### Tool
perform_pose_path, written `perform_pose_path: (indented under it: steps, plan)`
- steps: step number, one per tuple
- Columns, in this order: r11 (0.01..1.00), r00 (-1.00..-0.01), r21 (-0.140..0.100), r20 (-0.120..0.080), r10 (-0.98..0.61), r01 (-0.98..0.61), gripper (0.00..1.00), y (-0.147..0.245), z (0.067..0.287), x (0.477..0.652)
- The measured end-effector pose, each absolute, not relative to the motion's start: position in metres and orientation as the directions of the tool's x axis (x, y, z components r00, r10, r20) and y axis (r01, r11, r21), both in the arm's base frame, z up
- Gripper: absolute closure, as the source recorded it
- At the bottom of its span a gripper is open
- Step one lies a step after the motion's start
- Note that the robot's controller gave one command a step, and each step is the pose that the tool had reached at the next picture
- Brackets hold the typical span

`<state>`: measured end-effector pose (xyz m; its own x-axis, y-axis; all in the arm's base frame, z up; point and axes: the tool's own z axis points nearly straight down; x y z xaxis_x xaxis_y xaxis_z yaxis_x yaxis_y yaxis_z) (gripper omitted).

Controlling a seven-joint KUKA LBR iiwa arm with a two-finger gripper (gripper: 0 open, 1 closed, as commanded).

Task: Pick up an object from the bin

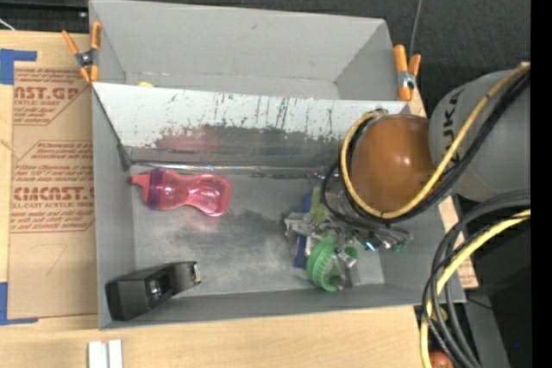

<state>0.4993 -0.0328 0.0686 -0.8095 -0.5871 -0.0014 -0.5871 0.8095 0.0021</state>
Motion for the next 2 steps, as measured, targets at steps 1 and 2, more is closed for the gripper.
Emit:
perform_pose_path:
  steps: [1, 2]
  plan:
    - [0.78, -0.78, -0.005, -0.013, -0.625, -0.625, 0.0, -0.043, 0.109, 0.502]
    - [0.821, -0.821, 0.004, -0.01, -0.571, -0.571, 1.0, -0.079, 0.071, 0.492]
